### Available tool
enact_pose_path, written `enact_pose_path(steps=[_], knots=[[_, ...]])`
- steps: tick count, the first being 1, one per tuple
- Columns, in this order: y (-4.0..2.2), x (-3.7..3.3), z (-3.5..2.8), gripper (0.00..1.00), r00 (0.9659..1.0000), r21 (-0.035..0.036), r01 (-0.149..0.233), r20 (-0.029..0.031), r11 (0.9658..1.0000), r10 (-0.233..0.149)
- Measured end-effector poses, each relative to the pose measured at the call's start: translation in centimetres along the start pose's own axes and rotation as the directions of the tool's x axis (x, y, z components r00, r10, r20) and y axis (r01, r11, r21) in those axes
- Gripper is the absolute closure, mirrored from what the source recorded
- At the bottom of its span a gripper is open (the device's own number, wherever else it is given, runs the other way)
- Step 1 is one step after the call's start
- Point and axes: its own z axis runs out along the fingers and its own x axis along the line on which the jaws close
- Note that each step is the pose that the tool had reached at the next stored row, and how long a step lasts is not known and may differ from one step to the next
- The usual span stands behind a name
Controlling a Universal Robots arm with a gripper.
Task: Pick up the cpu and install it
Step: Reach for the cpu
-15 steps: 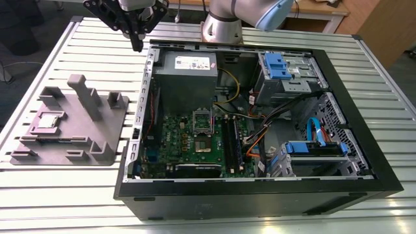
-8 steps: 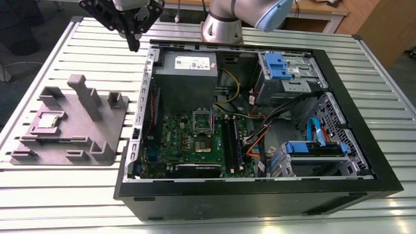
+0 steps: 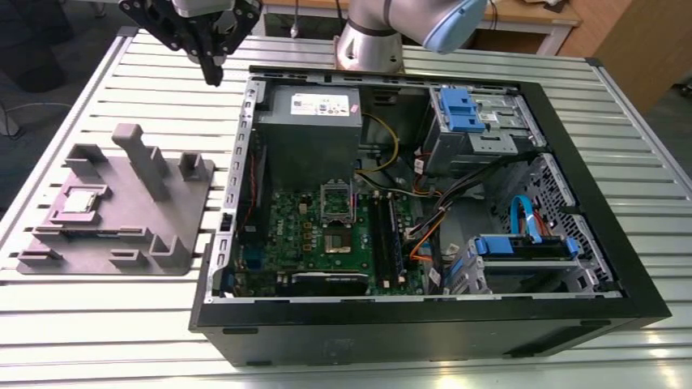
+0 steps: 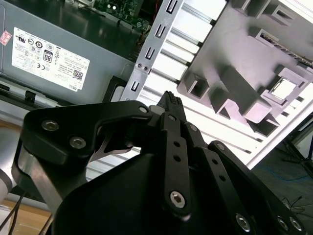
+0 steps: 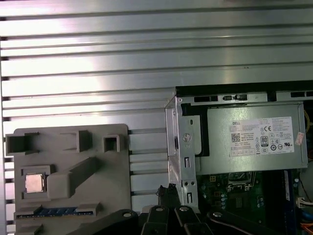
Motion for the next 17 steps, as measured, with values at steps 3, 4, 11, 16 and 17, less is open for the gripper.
enact_pose_path(steps=[3, 4, 11, 16, 17], knots=[[-0.02, 0.32, 0.00, 0.89, 1.0000, 0.0000, 0.000, 0.0004, 1.0000, 0.000], [-0.03, 0.41, 0.00, 0.89, 1.0000, 0.0000, 0.000, 0.0005, 1.0000, 0.000], [-0.09, 1.17, -0.01, 0.89, 1.0000, -0.0001, 0.000, 0.0013, 1.0000, 0.000], [-0.14, 1.79, -0.01, 0.89, 1.0000, -0.0001, 0.000, 0.0020, 1.0000, 0.000], [-0.15, 1.93, -0.01, 0.89, 1.0000, -0.0001, 0.000, 0.0023, 1.0000, 0.000]])
